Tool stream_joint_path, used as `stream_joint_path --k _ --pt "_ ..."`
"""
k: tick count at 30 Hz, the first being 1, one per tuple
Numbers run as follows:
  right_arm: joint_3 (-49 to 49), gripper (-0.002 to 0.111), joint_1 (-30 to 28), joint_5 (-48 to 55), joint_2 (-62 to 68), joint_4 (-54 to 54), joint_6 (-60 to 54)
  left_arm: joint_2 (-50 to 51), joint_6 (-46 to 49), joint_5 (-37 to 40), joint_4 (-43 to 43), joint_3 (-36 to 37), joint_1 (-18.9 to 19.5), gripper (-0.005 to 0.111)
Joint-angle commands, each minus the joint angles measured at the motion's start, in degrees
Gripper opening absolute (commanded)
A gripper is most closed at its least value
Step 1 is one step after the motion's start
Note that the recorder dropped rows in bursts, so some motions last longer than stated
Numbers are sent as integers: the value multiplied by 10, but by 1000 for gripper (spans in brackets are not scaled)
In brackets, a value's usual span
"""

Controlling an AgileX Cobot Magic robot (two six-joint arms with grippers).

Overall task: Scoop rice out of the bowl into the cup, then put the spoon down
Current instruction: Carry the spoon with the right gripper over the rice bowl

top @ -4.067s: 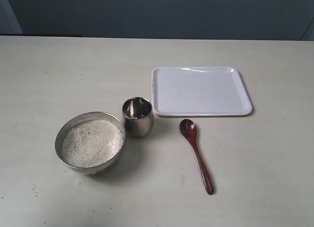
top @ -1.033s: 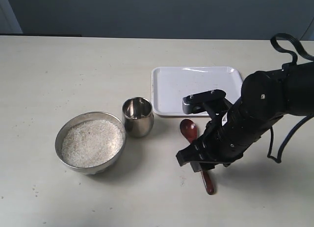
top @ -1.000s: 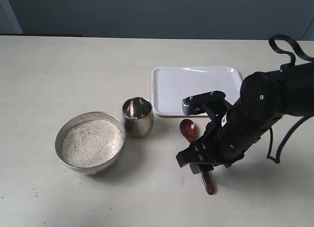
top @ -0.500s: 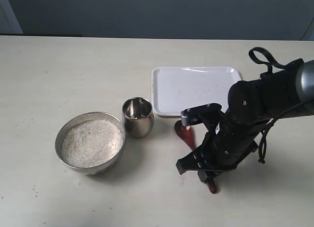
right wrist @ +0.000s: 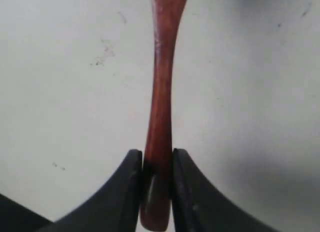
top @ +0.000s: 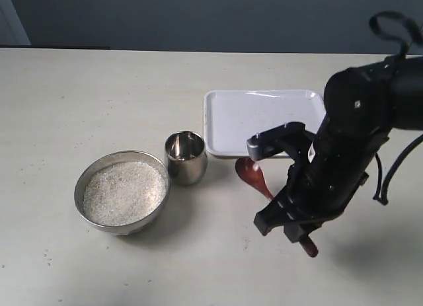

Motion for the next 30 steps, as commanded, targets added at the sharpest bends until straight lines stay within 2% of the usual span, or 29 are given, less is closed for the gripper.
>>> stream_joint_path --k 1,6,12,20,25,30 --pt "-60 -1 0 89 -48 -42 -25 -2 -1 -8 0 -1 -1 0" --pt "-143 -1 24 178 -52 -82 -86 -2 -1 -8 0 -1 -1 0" --pt "-240 -1 112 178 -17 -201 -147 -2 -1 -8 0 -1 -1 0" --pt "-338 -1 225 178 105 -353 -148 -2 -1 -8 0 -1 -1 0" --pt "-359 -1 263 178 167 -366 -172 -2 -1 -8 0 -1 -1 0" --pt "-359 -1 270 178 195 -363 -172 -2 -1 -8 0 -1 -1 0"
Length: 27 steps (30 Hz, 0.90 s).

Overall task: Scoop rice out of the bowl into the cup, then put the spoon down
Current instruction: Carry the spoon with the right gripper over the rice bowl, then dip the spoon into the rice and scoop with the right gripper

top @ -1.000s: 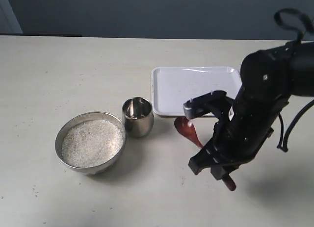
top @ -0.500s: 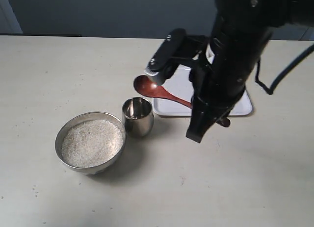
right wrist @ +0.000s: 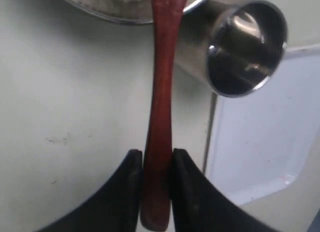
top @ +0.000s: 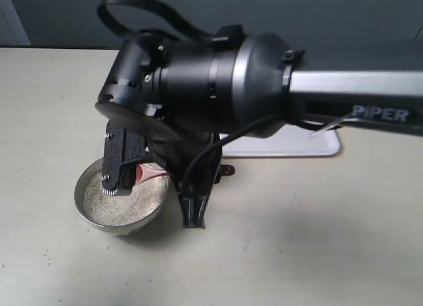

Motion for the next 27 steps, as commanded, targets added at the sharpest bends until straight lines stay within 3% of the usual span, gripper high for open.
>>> stream_joint_path --k 1,27 --pt "-5 -1 3 3 11 -12 -5 -2 -1 -8 0 -1 -1 0" --pt "-7 -1 40 3 82 -104 12 -2 -1 -8 1 -1 -1 0"
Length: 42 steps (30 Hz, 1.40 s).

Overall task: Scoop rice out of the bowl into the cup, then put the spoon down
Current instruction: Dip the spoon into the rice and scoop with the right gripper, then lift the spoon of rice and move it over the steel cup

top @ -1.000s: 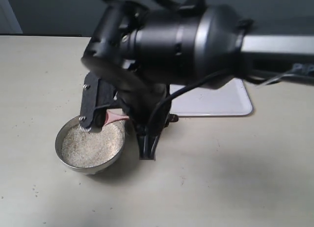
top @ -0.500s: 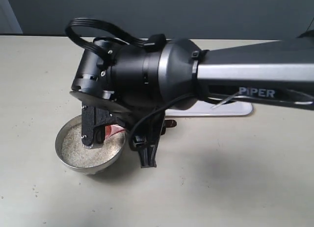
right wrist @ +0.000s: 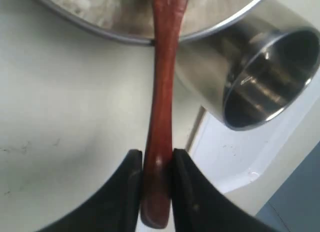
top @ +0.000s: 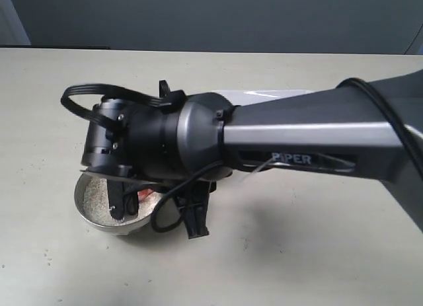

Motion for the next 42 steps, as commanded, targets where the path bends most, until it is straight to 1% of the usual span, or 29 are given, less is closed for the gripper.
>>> stream_joint_path --k 1,9,22,27,34,42 --pt "-5 -1 12 1 7 -10 2 -2 -1 -8 1 -1 -1 0" --pt "-5 -1 15 1 7 -9 2 -2 -1 -8 1 -1 -1 0" --pt "-8 -1 15 1 7 30 -15 -2 -1 -8 1 -1 -1 0" --pt "-33 -1 15 1 7 65 -15 -2 -1 -8 1 -1 -1 0" --pt "-67 -1 15 1 7 87 -15 -2 -1 -8 1 -1 -1 0" --pt "-67 -1 -11 1 7 116 -15 -2 -1 -8 1 -1 -1 0"
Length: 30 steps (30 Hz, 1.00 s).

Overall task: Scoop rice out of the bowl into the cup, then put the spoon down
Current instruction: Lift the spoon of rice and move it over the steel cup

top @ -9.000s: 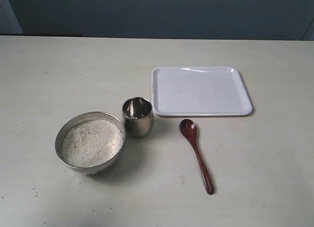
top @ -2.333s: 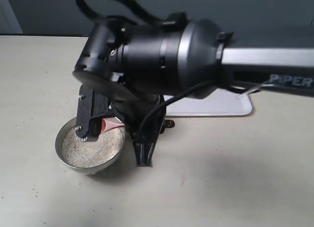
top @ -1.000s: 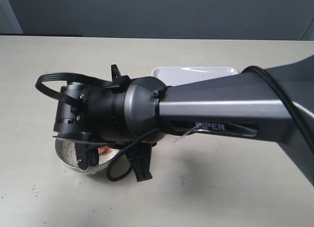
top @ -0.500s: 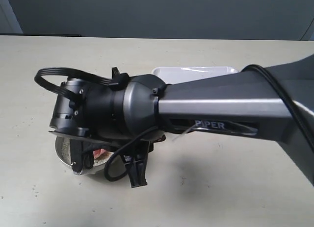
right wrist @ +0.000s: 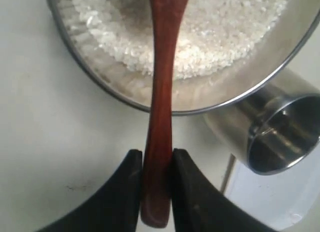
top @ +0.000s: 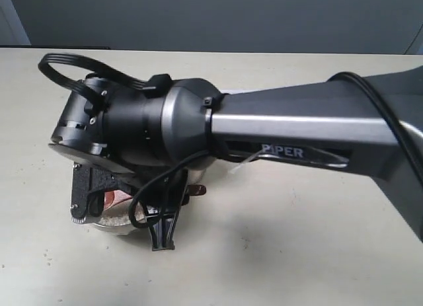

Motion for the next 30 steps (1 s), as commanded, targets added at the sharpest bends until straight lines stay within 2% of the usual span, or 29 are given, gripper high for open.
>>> stream_joint_path --k 1,11,23,30 --pt "-5 -1 -22 2 0 9 -3 -2 -1 -8 1 -1 -1 0" --pt "-6 -1 -87 2 -34 113 8 -2 -1 -8 1 -1 -1 0" --pt "-5 -1 -159 2 -96 109 11 -2 -1 -8 1 -1 -1 0" --pt "100 -1 -185 2 -141 79 12 -2 -1 -8 1 -1 -1 0"
